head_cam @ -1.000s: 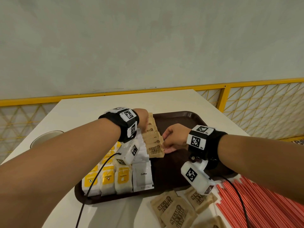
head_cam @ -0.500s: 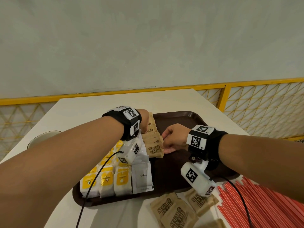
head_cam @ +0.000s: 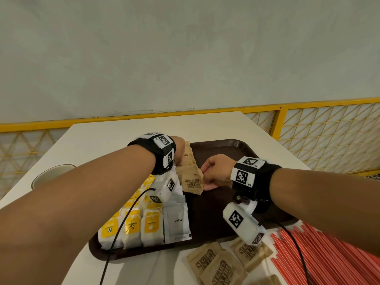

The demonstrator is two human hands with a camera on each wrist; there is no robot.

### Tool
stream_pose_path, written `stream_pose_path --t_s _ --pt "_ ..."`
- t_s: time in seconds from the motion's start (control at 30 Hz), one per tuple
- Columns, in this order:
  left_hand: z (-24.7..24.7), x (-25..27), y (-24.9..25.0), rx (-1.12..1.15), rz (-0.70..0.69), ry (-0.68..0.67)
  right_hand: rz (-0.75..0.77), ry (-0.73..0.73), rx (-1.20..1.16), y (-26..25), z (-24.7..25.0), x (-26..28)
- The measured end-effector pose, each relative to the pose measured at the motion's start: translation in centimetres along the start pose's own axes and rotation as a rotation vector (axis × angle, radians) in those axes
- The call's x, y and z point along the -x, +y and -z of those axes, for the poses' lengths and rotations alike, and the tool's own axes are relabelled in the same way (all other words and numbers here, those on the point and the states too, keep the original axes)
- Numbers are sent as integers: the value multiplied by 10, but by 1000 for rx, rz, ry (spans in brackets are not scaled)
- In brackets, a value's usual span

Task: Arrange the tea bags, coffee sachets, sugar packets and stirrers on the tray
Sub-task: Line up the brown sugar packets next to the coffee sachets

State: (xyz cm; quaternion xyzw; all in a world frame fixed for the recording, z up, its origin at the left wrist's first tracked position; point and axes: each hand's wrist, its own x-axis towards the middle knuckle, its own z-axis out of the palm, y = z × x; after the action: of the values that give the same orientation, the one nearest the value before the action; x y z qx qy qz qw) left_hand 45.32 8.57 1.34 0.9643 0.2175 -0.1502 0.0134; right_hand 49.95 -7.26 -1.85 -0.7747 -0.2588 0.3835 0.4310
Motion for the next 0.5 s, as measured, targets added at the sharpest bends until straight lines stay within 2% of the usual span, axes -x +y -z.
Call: stream_pose_path --t_s 0.1,0.33,0.5 --pt "3 1 -2 0 -4 44 7 21 25 -1 0 -3" --pt "12 4 -9 45 42 46 20 31 83 -6 2 -5" --pt "16 18 -10 13 23 -37 19 11 101 -5 4 -2"
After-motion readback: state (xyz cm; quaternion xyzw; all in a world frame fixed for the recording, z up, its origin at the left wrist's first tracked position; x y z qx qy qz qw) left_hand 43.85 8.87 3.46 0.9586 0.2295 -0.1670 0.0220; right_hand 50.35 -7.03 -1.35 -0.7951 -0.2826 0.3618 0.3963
